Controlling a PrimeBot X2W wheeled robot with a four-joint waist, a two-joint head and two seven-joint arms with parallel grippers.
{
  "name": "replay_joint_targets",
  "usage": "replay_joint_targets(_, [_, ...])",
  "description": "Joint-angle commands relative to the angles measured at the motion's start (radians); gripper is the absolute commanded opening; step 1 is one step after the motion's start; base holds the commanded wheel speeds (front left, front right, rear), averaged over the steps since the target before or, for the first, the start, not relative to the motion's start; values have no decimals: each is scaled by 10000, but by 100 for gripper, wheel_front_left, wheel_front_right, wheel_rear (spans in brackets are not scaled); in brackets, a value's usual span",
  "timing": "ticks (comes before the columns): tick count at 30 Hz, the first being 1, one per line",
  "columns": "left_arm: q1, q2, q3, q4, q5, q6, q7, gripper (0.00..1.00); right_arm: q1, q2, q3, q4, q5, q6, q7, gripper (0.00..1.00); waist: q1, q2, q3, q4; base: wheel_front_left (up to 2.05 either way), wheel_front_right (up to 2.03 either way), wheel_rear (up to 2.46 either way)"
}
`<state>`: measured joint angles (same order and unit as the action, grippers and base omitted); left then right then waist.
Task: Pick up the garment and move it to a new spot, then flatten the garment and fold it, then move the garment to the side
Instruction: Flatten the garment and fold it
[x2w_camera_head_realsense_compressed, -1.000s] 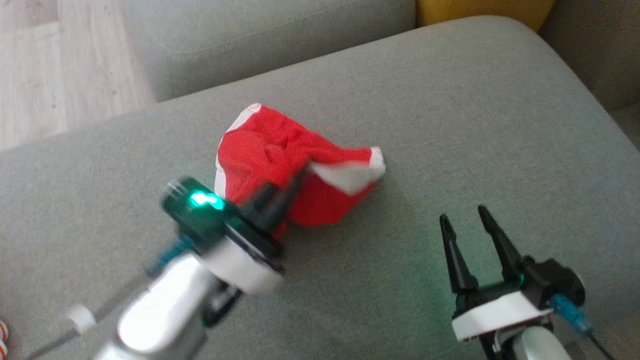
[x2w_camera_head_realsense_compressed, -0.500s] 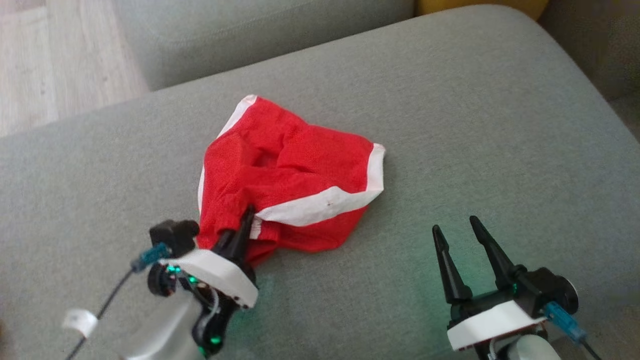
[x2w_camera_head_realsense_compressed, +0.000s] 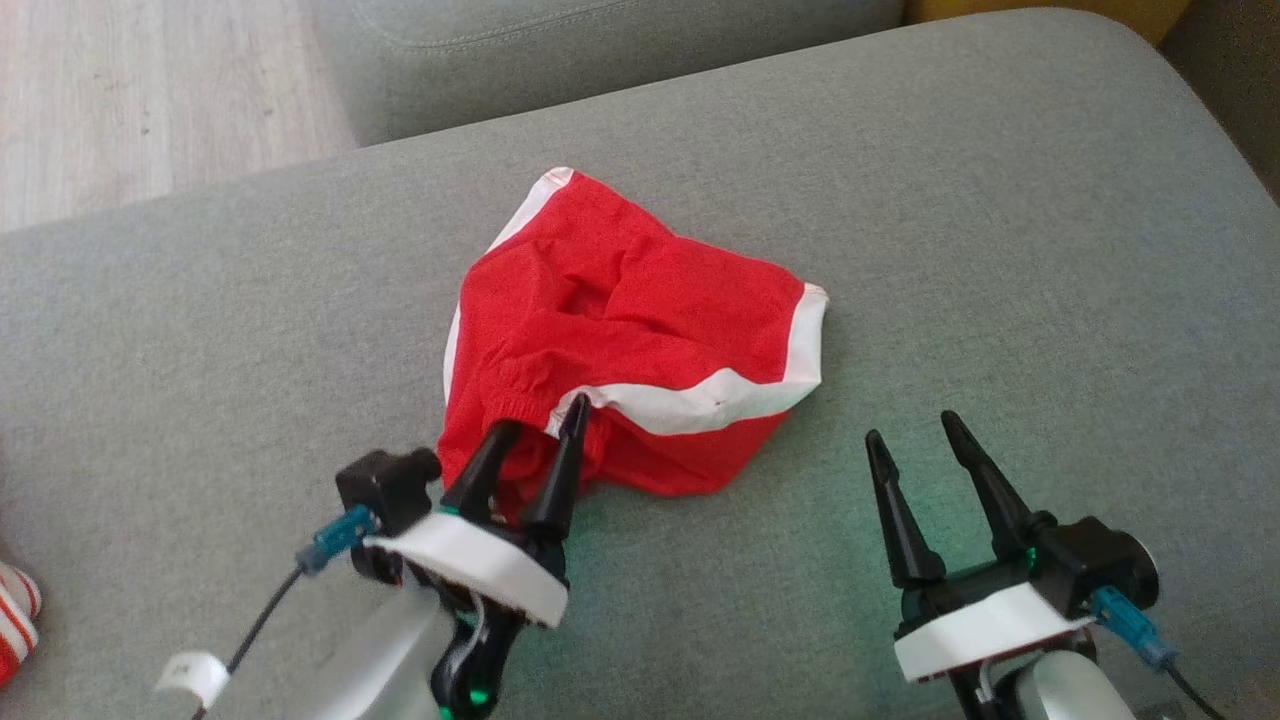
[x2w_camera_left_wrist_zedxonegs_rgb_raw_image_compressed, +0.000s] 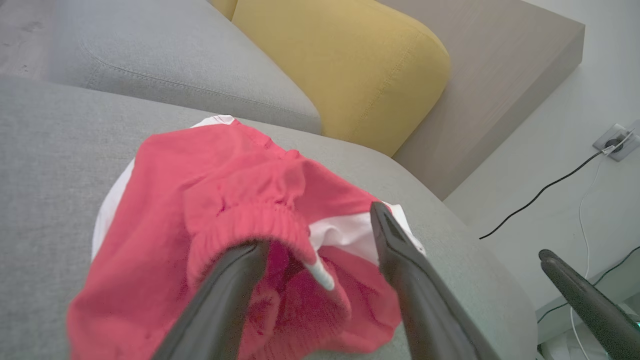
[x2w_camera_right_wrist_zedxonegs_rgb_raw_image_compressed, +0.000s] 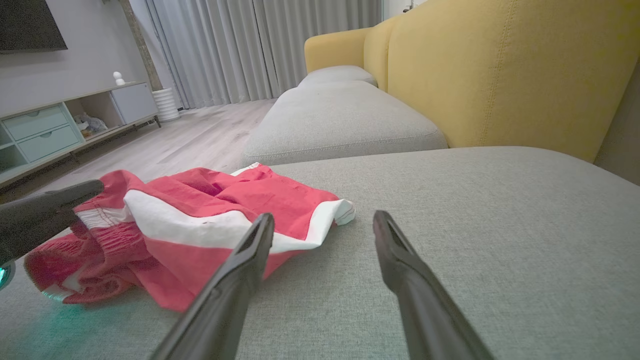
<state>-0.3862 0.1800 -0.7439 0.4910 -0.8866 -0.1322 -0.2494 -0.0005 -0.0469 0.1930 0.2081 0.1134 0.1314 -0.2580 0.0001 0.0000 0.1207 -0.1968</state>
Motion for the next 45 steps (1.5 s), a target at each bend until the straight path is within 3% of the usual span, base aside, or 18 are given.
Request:
replay_joint_targets(1, [57, 88, 289, -271, 28, 16, -120, 100, -316, -34, 247, -306, -14, -7, -38, 100, -1, 0, 1, 28, 0, 0, 0])
replay_joint_targets(7, [102, 159, -365, -287, -304, 16, -122, 100, -346, -34, 248, -313, -23, -7, -38, 100, -1, 0, 87, 43, 0, 0, 0])
replay_joint_targets(13, [-43, 228, -359, -284, -464, 16, -123, 100, -378, -34, 285, -289, -8, -7, -38, 100, -1, 0, 136, 3, 0, 0, 0])
replay_joint_targets(14, [-54, 234, -339, -284, -470, 16, -123, 94, -375, -34, 289, -285, -5, -7, -38, 100, -1, 0, 142, -3, 0, 0, 0])
replay_joint_targets(18, [-33, 233, -197, -326, -494, 16, -123, 34, -364, -34, 286, -252, -8, -7, -38, 100, -1, 0, 143, -5, 0, 0, 0])
replay_joint_targets(20, [-6, 213, -72, -310, -493, 16, -123, 25, -361, -34, 289, -249, -19, -7, -38, 100, -1, 0, 146, 5, 0, 0, 0])
replay_joint_targets(23, [-12, 157, 54, -304, -433, 16, -123, 20, -364, -34, 288, -245, -46, -7, -38, 100, -1, 0, 156, 45, 0, 0, 0])
replay_joint_targets(25, [-31, 111, 101, -317, -417, 16, -123, 0, -370, -34, 289, -234, -69, -7, -38, 100, -1, 0, 160, 81, 0, 0, 0])
replay_joint_targets(35, [41, 330, 669, -932, 385, 15, -124, 0, -255, -33, 48, -198, -68, -7, -38, 100, -1, 0, 128, 680, 0, 0, 0])
replay_joint_targets(45, [821, 2223, 1213, -2382, 1470, 16, -124, 0, -300, -230, -359, 209, -59, -7, -38, 100, -1, 0, 298, 2080, 0, 0, 0])
